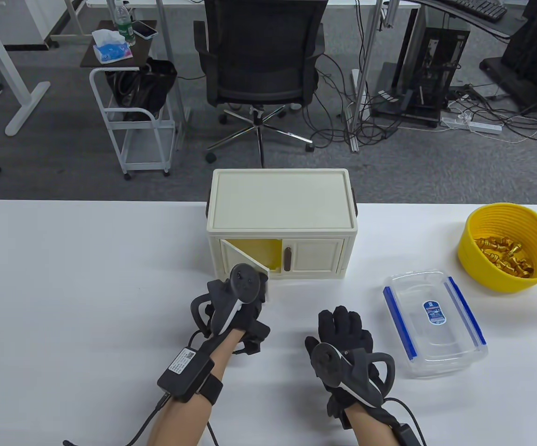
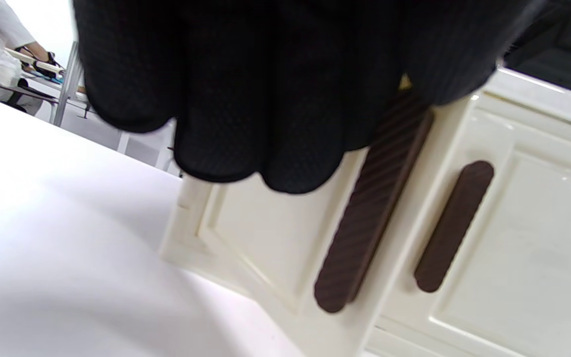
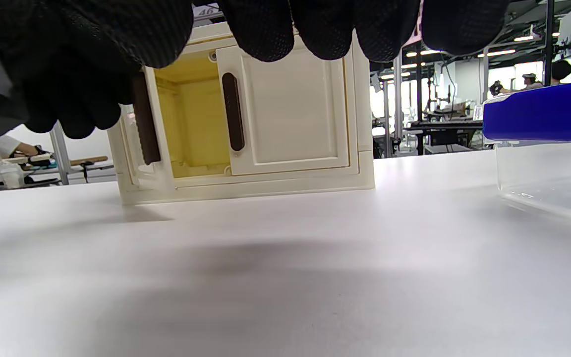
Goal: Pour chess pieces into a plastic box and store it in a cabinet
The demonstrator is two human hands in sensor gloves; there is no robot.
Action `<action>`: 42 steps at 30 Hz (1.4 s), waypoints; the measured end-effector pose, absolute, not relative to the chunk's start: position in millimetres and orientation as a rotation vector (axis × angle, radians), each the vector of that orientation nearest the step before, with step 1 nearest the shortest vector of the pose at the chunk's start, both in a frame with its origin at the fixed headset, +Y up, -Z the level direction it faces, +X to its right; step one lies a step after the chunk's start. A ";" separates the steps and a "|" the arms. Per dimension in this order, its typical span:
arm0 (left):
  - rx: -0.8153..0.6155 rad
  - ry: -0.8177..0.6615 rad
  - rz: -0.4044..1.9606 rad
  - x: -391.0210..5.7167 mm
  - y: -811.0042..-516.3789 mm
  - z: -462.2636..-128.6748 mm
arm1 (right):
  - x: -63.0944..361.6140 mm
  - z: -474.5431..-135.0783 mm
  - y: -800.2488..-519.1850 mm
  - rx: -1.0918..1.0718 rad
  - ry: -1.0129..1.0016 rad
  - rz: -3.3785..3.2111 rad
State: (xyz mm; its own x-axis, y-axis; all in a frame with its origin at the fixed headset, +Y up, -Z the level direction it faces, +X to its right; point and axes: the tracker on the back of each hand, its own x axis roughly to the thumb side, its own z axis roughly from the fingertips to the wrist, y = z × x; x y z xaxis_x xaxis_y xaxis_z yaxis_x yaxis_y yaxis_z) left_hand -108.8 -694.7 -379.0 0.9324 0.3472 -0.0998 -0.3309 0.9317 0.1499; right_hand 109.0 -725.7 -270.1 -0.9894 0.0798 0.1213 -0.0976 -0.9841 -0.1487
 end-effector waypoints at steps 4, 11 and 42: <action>0.140 0.106 0.371 -126.7 -698.4 -368.2 | 108.8 -270.0 -725.9 0.177 -0.235 3.036; 0.097 0.126 0.475 -154.1 -703.6 -359.9 | 107.5 -269.6 -725.8 0.188 -0.241 3.031; 0.045 0.278 0.643 -219.9 -717.2 -351.8 | 106.1 -269.5 -726.0 0.198 -0.215 3.046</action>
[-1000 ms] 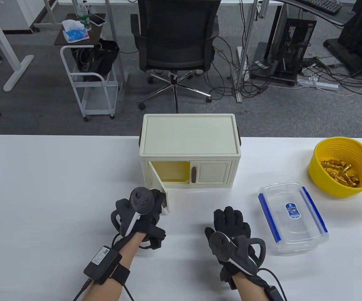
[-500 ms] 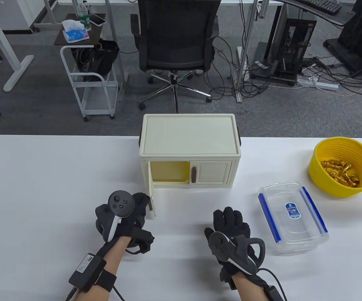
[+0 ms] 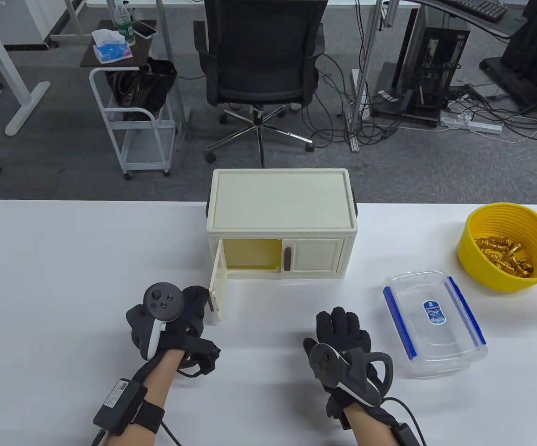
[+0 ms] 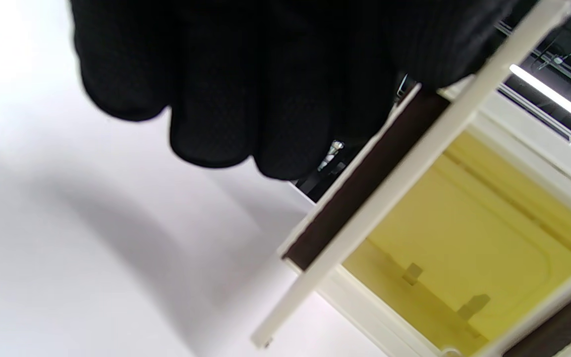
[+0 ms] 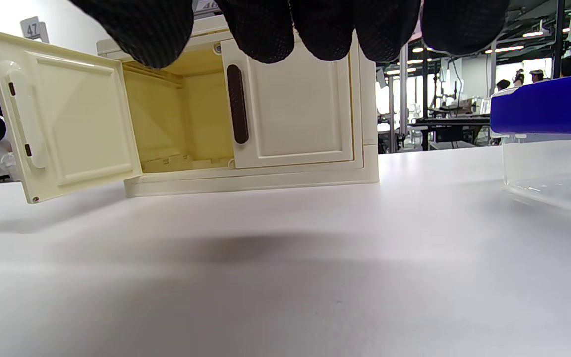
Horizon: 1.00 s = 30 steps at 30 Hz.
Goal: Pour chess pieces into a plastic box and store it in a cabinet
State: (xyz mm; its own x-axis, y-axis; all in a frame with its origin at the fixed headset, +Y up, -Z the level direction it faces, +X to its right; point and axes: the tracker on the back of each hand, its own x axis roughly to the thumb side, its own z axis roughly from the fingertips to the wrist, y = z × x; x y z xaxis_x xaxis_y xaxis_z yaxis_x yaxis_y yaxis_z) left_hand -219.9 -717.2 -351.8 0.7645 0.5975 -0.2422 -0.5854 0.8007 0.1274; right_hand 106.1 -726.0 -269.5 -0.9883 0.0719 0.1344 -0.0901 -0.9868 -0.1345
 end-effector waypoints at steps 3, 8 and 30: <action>0.047 0.281 0.647 -220.7 -717.3 -351.5 | 105.9 -269.5 -726.2 0.200 -0.214 3.042; 0.047 0.282 0.647 -220.5 -716.0 -350.3 | 105.8 -269.4 -726.2 0.202 -0.213 3.043; 0.235 0.242 0.648 -244.9 -698.6 -295.7 | 74.0 -326.1 -690.7 -0.023 -0.167 2.849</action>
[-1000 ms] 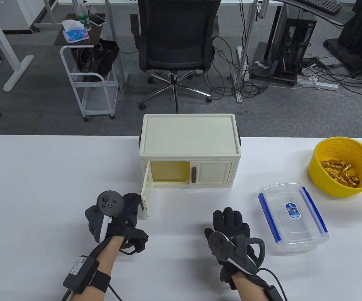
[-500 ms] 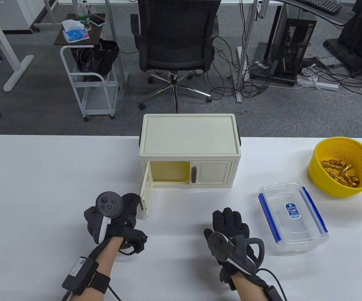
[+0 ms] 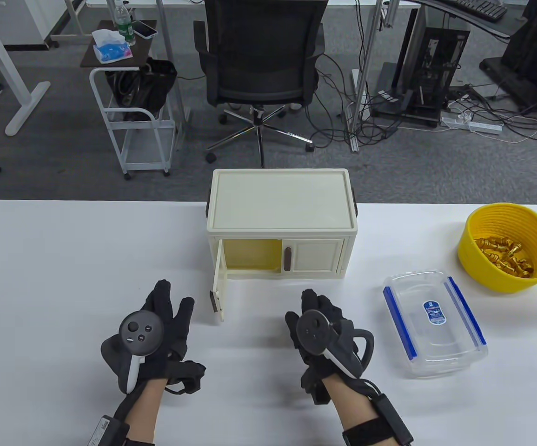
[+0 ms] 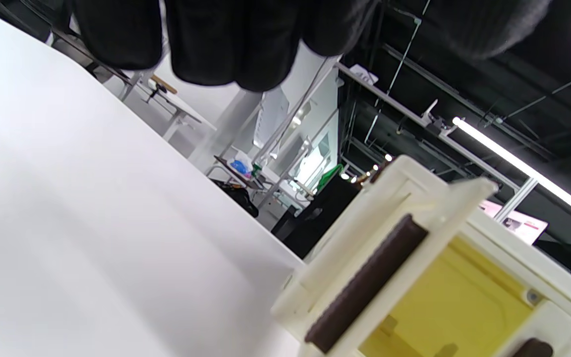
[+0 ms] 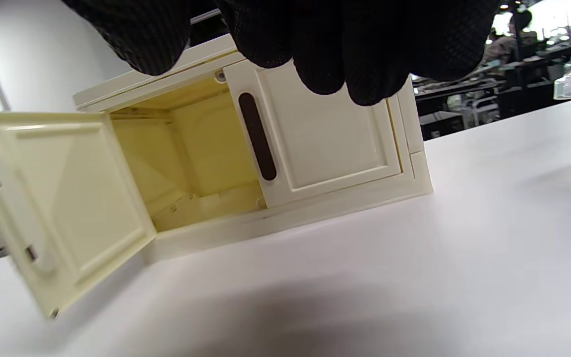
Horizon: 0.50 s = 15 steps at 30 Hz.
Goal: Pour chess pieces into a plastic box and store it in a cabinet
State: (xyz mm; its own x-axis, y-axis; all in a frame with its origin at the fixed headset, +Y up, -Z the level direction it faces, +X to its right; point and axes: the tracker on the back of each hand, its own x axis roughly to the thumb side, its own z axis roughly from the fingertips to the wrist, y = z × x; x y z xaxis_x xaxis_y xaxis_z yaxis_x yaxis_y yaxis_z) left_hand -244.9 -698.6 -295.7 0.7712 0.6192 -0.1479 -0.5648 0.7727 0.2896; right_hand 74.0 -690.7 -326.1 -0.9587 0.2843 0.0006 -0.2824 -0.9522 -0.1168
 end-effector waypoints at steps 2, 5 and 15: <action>0.250 0.247 0.664 -249.7 -696.3 -291.6 | 68.3 -347.9 -682.8 -0.113 -0.170 2.841; 0.254 0.255 0.702 -256.2 -696.9 -289.0 | 60.4 -379.9 -676.1 -0.218 -0.162 2.876; 0.247 0.218 0.627 -267.6 -704.5 -285.3 | 34.3 -431.0 -678.4 -0.511 -0.242 2.926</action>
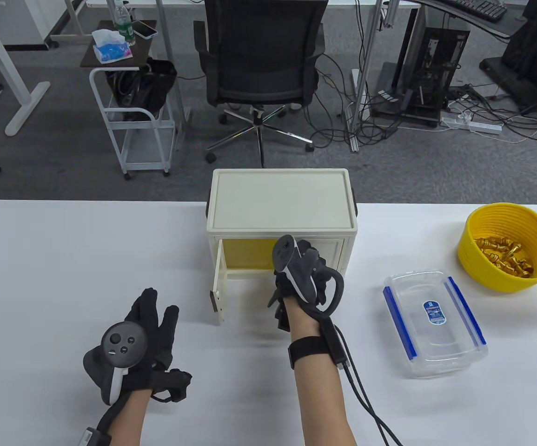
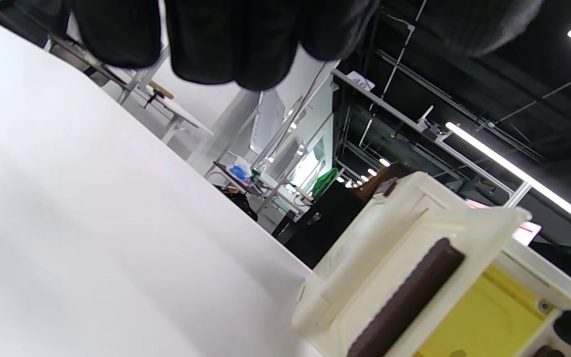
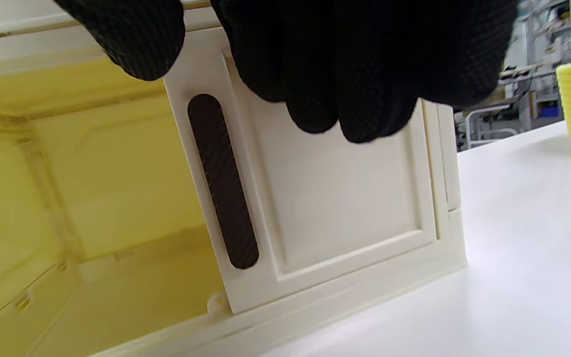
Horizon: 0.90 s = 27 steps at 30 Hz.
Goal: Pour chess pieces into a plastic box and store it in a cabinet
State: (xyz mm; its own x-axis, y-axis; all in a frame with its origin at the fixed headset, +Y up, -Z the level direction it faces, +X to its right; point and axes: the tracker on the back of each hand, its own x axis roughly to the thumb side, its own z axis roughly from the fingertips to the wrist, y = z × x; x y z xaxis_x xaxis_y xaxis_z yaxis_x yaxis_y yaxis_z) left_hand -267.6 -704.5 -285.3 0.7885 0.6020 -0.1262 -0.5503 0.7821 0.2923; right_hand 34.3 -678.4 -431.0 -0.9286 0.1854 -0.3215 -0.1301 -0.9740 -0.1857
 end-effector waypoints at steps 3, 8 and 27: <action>0.245 0.217 0.645 -267.9 -704.7 -284.3 | 29.1 -436.5 -677.4 -0.601 -0.263 2.908; 0.247 0.200 0.647 -265.0 -704.0 -283.8 | 26.8 -441.2 -675.1 -0.640 -0.236 2.826; 0.245 0.160 0.625 -255.0 -701.4 -281.1 | 30.0 -436.7 -677.0 -0.642 -0.290 2.876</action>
State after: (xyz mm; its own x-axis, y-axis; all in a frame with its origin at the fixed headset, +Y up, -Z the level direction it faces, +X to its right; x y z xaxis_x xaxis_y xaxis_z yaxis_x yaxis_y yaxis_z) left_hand -255.0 -701.4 -281.1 0.7998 0.5957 -0.0741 -0.5580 0.7833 0.2739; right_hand 30.0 -677.0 -436.7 -0.8903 0.2170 -0.4004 -0.1326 -0.9646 -0.2279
